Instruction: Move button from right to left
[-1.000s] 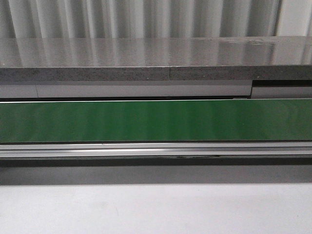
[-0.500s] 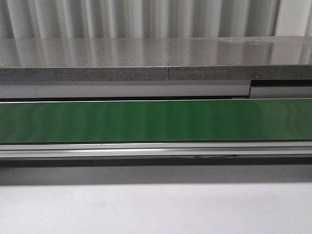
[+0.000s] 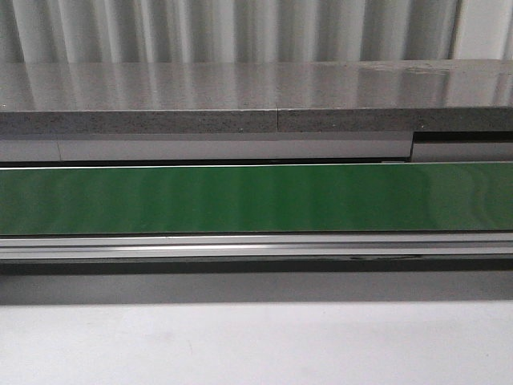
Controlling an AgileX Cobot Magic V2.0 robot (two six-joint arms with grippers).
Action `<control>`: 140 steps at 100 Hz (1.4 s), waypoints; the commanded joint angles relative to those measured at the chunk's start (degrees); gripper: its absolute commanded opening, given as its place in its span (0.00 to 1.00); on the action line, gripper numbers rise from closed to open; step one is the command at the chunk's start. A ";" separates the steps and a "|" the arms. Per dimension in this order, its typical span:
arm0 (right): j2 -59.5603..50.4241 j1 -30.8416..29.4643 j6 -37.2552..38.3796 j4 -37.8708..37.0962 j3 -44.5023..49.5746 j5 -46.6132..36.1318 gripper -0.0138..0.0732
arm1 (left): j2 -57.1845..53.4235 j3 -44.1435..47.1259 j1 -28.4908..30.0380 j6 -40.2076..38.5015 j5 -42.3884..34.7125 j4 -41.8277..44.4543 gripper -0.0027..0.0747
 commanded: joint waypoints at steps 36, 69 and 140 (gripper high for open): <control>0.81 0.13 -0.44 0.37 -1.43 -4.55 0.08 | -2.05 1.44 -0.20 0.00 -4.81 -0.34 0.01; 0.81 -0.13 9.72 -4.13 7.26 -26.74 0.08 | -2.05 1.44 -0.20 0.00 -4.81 -0.34 0.01; -4.90 -0.28 22.84 -12.84 22.21 -36.21 0.08 | -1.95 1.44 -0.20 0.00 -4.81 -0.34 0.01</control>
